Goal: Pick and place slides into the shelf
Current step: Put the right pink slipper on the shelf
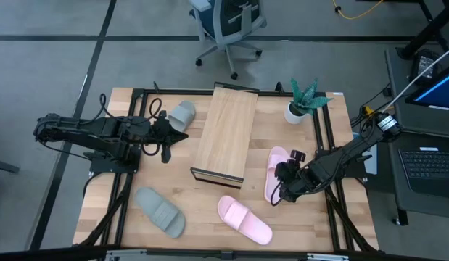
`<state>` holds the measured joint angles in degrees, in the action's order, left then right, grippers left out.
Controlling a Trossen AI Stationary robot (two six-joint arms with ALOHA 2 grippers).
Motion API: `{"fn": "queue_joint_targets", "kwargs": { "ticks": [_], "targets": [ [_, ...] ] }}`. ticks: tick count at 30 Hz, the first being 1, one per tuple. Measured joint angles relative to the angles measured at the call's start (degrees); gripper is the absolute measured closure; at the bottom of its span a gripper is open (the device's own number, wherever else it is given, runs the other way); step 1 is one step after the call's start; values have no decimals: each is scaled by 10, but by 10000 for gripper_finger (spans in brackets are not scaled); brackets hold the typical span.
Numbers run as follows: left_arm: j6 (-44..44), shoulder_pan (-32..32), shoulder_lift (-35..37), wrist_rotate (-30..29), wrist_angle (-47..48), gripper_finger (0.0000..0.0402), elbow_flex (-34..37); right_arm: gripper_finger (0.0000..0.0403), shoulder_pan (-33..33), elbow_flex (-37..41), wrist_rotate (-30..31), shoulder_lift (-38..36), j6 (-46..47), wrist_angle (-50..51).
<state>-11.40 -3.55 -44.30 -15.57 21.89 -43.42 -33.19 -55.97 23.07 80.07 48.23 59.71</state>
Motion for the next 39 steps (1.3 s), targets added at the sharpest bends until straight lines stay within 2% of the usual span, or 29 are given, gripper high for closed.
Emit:
{"fn": "queue_joint_targets", "kwargs": {
  "ticks": [11, 20, 39],
  "targets": [
    [0, 0, 0, 0, 0, 402, 0, 223, 3, 55, 8, 1, 56, -18],
    [0, 0, 0, 0, 1, 402, 0, 245, 3, 85, 9, 1, 54, -59],
    [0, 0, 0, 0, 0, 402, 0, 246, 15, 87, 44, 3, 23, -65]
  ]
}}
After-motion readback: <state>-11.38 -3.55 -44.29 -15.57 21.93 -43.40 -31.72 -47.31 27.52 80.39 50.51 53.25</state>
